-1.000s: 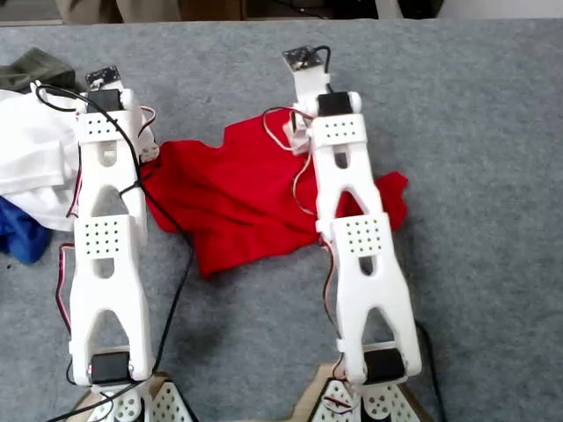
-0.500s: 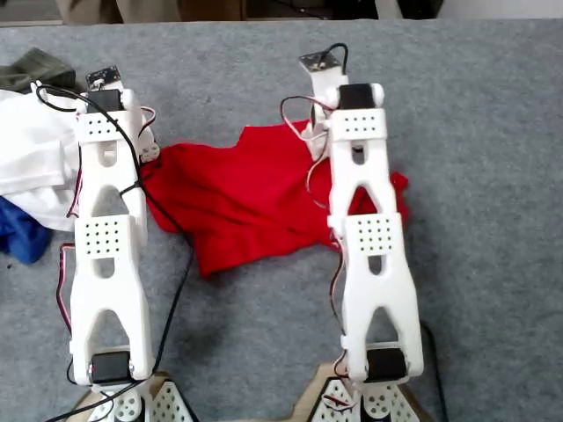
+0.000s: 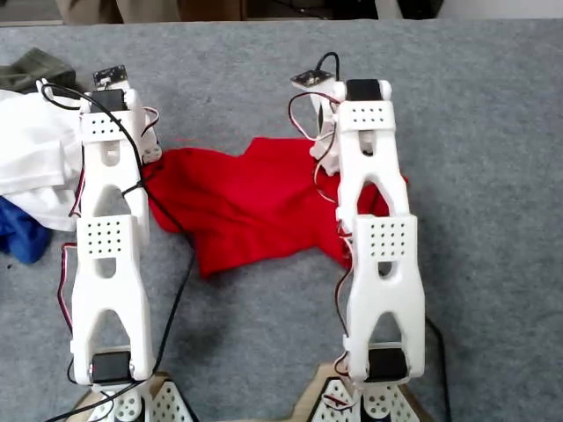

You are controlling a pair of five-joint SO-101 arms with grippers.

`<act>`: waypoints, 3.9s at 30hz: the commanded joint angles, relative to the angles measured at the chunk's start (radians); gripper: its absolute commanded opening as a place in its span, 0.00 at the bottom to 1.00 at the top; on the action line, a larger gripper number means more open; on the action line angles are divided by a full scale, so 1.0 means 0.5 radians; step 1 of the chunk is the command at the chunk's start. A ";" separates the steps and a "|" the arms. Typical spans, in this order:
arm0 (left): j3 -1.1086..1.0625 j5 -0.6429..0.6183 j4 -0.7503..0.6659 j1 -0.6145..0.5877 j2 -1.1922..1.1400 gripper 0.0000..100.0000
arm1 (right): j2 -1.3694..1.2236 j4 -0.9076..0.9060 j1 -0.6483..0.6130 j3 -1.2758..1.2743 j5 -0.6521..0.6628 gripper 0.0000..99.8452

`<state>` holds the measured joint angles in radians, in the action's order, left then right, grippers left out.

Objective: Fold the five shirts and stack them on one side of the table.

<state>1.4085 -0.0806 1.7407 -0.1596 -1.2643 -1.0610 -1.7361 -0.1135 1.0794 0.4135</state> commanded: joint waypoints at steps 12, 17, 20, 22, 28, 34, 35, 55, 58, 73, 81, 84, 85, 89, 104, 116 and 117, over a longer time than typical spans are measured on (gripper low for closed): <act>0.031 0.012 0.034 0.061 0.005 0.02 | 0.173 0.497 -0.038 0.382 -0.319 0.31; 0.031 0.009 0.034 0.061 0.005 0.02 | 0.173 0.647 -0.026 0.103 -0.522 0.31; 0.031 0.006 0.034 0.061 0.005 0.02 | 0.173 0.675 -0.029 0.005 -0.647 0.31; 0.031 0.006 0.034 0.061 0.005 0.02 | 0.170 0.690 -0.038 -0.026 -0.694 0.31; 0.031 0.006 0.034 0.061 0.005 0.02 | 0.035 0.749 -0.041 -0.002 -0.783 0.31; 0.031 0.006 0.034 0.061 0.005 0.02 | -0.170 0.789 -0.063 0.186 -0.936 0.31; 0.031 0.006 0.034 0.061 0.005 0.02 | -0.192 0.779 -0.066 0.222 -0.936 0.31; 0.031 0.006 0.034 0.058 0.005 0.02 | -0.351 0.733 -0.118 0.425 -0.930 0.13; 0.031 0.006 0.034 0.058 0.005 0.02 | -0.351 0.733 -0.118 0.425 -0.933 0.09; 0.031 0.006 0.034 0.058 0.005 0.02 | -0.342 0.712 -0.081 0.437 -0.927 0.00; 0.034 0.006 0.034 0.077 0.017 0.02 | -0.339 0.601 -0.063 0.944 -0.635 0.00; 0.147 0.006 0.034 0.074 0.002 0.02 | -0.324 0.516 -0.097 1.204 -0.433 0.00; 0.193 0.006 0.034 0.074 0.002 0.02 | -0.272 0.503 -0.094 1.180 -0.408 0.00; 0.427 0.018 0.034 0.080 0.026 0.02 | 0.023 0.396 -0.026 1.177 -0.396 0.00; 0.460 0.086 0.040 0.377 1.410 0.02 | 1.425 0.276 0.394 1.171 -0.384 0.00; -0.632 0.215 0.037 0.402 2.831 0.02 | 2.002 0.644 0.588 1.149 -0.381 0.00; -0.681 0.215 0.037 0.393 2.926 0.02 | 2.036 0.666 0.588 1.149 -0.381 0.00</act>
<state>1.1492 0.0176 1.7499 0.0384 0.0276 -0.1174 -1.4584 0.1534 1.6379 0.2094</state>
